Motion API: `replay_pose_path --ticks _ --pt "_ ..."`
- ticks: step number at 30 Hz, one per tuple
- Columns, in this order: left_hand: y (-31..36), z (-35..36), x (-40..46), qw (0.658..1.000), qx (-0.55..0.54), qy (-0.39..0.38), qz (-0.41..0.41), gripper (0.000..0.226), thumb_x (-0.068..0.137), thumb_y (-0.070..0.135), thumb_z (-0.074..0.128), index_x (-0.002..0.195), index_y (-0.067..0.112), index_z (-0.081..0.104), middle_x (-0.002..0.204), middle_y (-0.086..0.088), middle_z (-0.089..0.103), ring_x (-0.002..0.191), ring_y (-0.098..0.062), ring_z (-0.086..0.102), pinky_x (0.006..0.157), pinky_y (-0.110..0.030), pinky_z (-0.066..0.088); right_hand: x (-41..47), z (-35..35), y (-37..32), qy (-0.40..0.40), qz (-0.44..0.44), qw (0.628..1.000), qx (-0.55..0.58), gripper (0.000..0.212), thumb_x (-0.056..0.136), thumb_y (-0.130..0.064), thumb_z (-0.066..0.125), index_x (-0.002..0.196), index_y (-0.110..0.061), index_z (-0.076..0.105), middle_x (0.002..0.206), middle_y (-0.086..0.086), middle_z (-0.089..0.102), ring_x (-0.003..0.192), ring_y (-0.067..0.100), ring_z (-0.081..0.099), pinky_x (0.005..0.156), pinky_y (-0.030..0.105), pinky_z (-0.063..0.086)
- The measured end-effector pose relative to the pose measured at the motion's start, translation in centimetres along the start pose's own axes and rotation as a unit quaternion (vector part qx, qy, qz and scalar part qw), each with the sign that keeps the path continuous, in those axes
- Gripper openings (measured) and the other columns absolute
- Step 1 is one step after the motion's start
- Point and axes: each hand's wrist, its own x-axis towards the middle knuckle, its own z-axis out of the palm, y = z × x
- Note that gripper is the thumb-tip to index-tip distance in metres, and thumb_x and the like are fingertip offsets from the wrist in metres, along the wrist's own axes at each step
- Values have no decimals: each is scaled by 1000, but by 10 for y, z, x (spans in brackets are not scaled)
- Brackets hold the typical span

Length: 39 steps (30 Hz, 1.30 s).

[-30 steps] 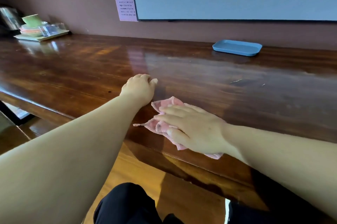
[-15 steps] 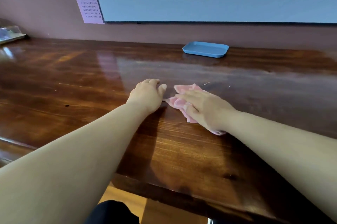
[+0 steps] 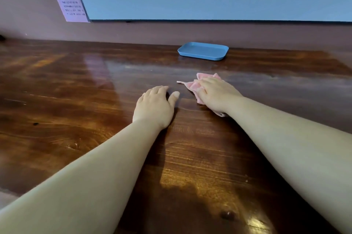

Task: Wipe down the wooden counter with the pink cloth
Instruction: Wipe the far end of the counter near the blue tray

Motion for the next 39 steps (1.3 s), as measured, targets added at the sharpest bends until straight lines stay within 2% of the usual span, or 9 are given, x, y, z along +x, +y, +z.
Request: replay_pose_path --ticks 2,5,11,13,18,21,24,28,39 --pt "-1 1 0 1000 5 -13 -1 61 98 57 24 145 21 39 153 2 36 143 -18 25 117 -38 19 9 -4 -1 -11 25 1000 2 45 102 -33 22 129 -23 57 141 0 48 133 27 40 105 48 39" --pt "-2 2 -1 1000 11 -12 -1 62 98 59 23 145 22 40 154 4 34 143 -16 23 118 -37 17 16 -11 -5 -7 60 998 11 33 101 -28 22 104 -25 55 120 -3 48 121 27 43 94 47 44" --pt "-4 2 0 1000 4 -4 7 61 98 58 23 144 23 42 153 5 36 143 -17 26 116 -37 19 -1 -14 -7 31 170 985 -2 23 100 -20 37 106 -28 58 126 -5 47 125 27 37 97 50 46" --pt "-3 3 1 1000 4 -6 11 61 98 58 23 144 23 42 153 4 36 143 -17 26 116 -37 20 -11 -16 -8 29 194 979 -49 29 97 -16 46 120 -28 60 129 0 50 127 28 37 100 47 45" --pt "-3 -1 0 1000 0 -12 7 63 97 60 25 144 22 43 152 3 37 142 -18 27 116 -39 21 -54 -10 -2 48 73 996 -13 36 103 -28 25 104 -25 60 142 -1 51 136 22 35 98 39 34" --pt "0 -9 -2 998 -68 -2 10 62 95 62 30 141 24 46 148 4 43 139 -19 33 112 -40 26 -75 -3 -4 41 28 998 -27 40 106 -35 22 115 -26 60 144 -4 52 147 14 27 119 38 22" --pt "4 -15 -6 989 -144 18 18 55 97 55 37 139 22 48 145 2 47 135 -19 38 109 -40 31 -93 1 -15 48 1 999 -22 46 107 -39 18 125 -26 59 146 -4 52 150 11 23 123 39 15" --pt "24 -19 -17 982 -185 5 37 49 99 47 39 140 20 47 145 -1 47 136 -20 37 111 -39 30 -127 6 -28 39 -49 997 -34 48 108 -37 19 149 -29 43 164 -3 29 153 10 14 125 37 6" --pt "146 -12 -97 942 -253 -147 163 37 98 49 40 128 34 57 128 13 58 120 -12 52 104 -35 41 -241 -9 8 54 -80 995 8 44 107 -33 26 145 -24 47 159 -2 39 151 9 19 125 34 10"
